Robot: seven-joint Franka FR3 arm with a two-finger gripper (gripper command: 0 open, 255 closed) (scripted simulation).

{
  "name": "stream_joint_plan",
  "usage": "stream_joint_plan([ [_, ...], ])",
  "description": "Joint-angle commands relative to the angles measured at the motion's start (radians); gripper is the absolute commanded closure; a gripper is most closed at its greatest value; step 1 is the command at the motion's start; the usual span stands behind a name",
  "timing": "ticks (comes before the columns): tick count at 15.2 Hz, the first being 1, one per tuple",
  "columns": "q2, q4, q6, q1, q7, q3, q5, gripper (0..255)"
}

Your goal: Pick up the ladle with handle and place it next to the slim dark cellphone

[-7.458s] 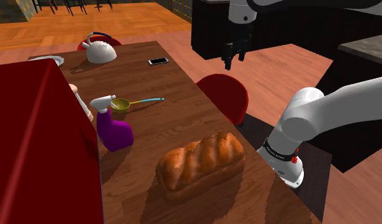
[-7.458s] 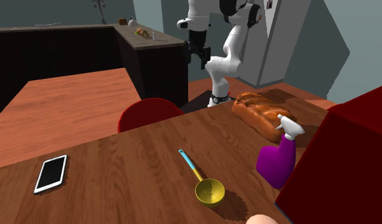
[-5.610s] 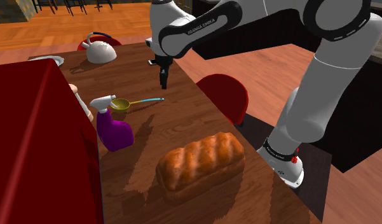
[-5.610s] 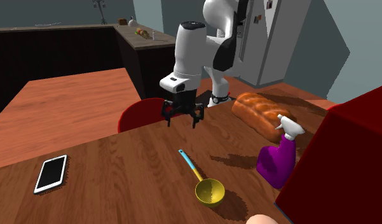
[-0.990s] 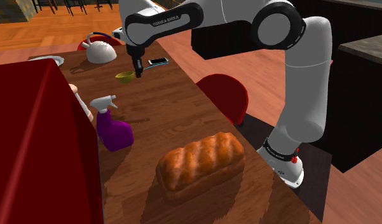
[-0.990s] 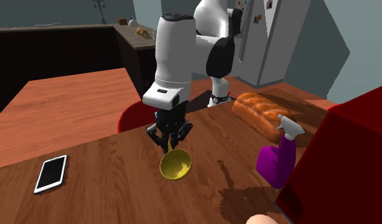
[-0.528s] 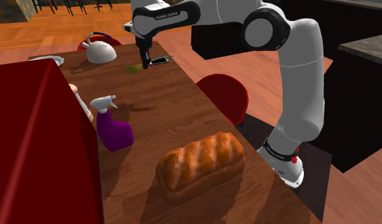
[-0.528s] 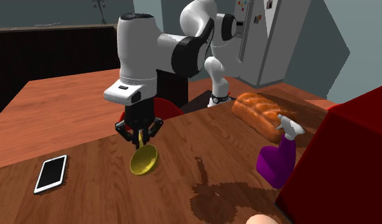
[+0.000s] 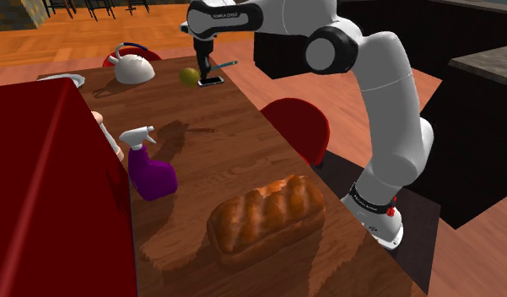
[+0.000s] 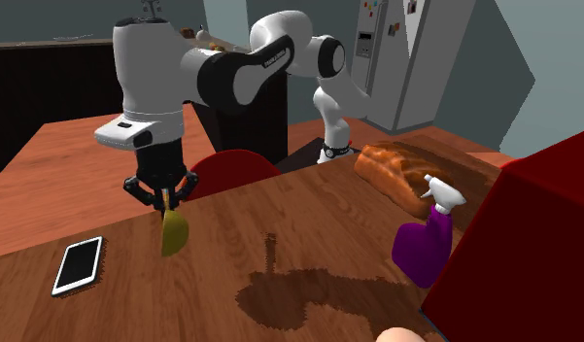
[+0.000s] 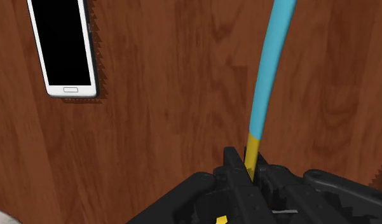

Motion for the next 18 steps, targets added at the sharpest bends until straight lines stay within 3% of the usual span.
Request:
stream_joint_plan([
  [1,0.062,0.098,-0.036,-0.026,-0.037,-0.004,0.007,255],
  [2,0.116,0.19,-0.075,-0.042,-0.061,-0.007,0.011,255],
  [18,0.113,-0.03,0.143,-0.048,-0.056,-0.008,0.008,255],
])
